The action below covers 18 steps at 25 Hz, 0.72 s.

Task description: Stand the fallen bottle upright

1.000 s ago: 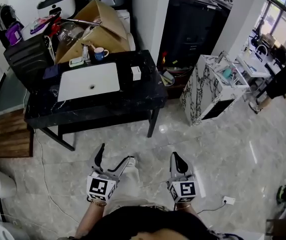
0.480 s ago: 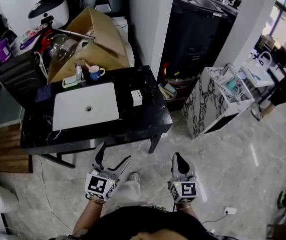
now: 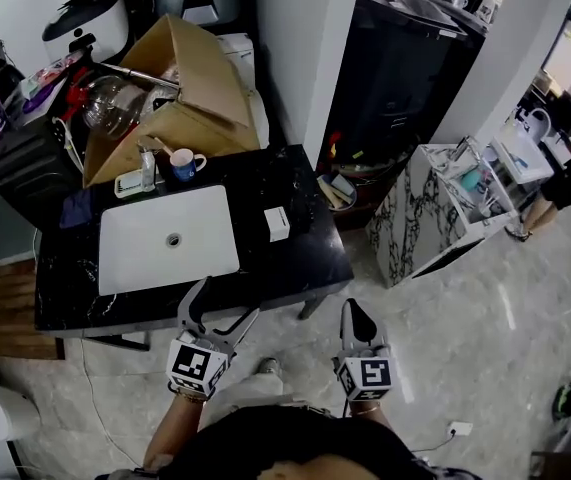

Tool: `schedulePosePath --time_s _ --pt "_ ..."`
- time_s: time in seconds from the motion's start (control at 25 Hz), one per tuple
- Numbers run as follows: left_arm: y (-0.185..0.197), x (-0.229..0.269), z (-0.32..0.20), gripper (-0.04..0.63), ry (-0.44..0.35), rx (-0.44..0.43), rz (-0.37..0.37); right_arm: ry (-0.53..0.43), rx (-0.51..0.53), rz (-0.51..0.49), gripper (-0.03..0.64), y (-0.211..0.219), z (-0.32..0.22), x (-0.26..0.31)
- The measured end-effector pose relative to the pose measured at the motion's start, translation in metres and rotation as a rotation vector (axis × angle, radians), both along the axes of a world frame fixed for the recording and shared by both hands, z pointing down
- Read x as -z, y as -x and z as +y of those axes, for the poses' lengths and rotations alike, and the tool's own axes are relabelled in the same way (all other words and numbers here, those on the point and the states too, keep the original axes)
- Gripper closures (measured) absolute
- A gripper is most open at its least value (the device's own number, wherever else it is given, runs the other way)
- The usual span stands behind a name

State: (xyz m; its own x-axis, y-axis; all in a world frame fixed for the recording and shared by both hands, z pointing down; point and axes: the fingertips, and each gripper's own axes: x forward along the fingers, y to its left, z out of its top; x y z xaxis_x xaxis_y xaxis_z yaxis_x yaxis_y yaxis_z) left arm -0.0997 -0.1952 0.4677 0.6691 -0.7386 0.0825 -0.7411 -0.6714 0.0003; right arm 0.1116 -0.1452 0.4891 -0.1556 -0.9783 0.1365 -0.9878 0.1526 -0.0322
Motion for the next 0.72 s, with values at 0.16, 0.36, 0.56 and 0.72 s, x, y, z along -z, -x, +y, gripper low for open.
schedulePosePath --time_s 0.16,0.36,0.56,0.72 --pt "-0.003 0.004 -0.023 0.181 -0.016 -0.004 -0.001 0.006 0.013 -0.017 0.612 0.006 -0.019 0.001" --pt "-0.019 -0.007 -0.041 0.181 0.006 -0.045 -0.096 0.017 0.02 0.003 0.612 0.004 -0.027 -0.002" --pt "-0.037 -0.014 -0.067 0.181 0.036 -0.092 -0.205 0.035 0.008 -0.009 0.612 -0.008 -0.036 -0.009" --pt "-0.056 -0.013 -0.086 0.181 0.047 -0.153 -0.265 0.035 0.009 -0.009 0.612 -0.021 -0.052 -0.005"
